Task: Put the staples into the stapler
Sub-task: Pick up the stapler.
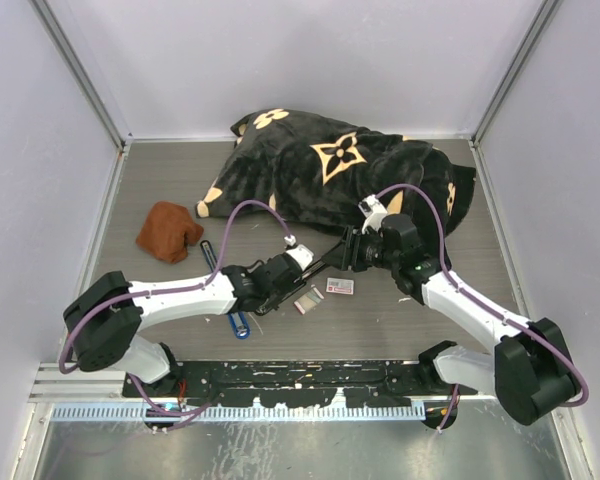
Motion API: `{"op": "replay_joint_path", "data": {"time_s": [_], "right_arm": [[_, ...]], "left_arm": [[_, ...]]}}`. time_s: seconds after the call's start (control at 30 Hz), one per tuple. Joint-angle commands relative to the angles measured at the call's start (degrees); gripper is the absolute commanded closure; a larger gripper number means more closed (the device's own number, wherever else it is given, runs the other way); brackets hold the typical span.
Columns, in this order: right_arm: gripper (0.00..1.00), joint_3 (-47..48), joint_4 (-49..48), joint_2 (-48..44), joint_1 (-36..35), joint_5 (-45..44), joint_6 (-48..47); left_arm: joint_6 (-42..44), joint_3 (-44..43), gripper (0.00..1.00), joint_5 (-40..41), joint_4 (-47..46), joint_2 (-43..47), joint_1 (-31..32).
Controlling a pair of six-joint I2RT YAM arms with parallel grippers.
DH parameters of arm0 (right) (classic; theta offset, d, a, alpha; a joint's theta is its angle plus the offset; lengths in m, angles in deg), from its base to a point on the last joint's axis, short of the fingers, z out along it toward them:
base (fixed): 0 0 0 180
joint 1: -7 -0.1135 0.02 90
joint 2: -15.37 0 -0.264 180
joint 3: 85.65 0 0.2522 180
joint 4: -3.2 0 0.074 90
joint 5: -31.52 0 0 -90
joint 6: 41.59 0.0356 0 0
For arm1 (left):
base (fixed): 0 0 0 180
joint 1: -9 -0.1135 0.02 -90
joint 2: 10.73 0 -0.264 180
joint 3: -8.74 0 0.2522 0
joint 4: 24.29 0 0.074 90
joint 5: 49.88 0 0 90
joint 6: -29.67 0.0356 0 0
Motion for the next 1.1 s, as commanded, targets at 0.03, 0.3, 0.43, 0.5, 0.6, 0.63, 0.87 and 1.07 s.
{"op": "replay_joint_path", "data": {"time_s": [0.03, 0.3, 0.43, 0.5, 0.6, 0.63, 0.87, 1.07], "right_arm": [[0.52, 0.89, 0.65, -3.81, 0.42, -2.49, 0.5], [0.52, 2.19, 2.47, -5.44, 0.75, -3.78, 1.82], [0.52, 3.04, 2.74, -6.25, 0.73, -3.65, 2.21], [0.51, 3.35, 2.71, -6.81, 0.71, -2.51, 1.71], [0.5, 3.16, 2.26, -7.84, 0.7, 0.43, 0.7], [0.49, 2.96, 2.06, -8.26, 0.75, 1.71, 0.43], [0.48, 0.35, 3.61, -12.44, 0.77, 3.6, -0.49], [0.47, -5.45, 1.24, -14.6, 0.75, 3.92, 2.24]], "left_arm": [[-2.11, 1.18, 1.0, -2.01, -3.15, 5.37, -1.25], [-2.91, 3.88, 1.0, -5.95, -5.52, 12.05, -3.52], [-3.43, 3.6, 1.0, -8.66, -6.09, 16.83, -3.89], [-4.83, 3.08, 1.0, -11.26, -5.92, 18.13, -3.93], [-7.58, 2.9, 1.0, -15.0, -5.54, 19.33, -4.05], [-8.45, 3.1, 1.0, -16.28, -5.56, 19.64, -4.06], [-12.66, 6.32, 1.0, -27.56, -11.68, 17.98, -4.04], [-14.33, 6.89, 1.0, -29.89, -16.76, 13.45, -3.95]]}}
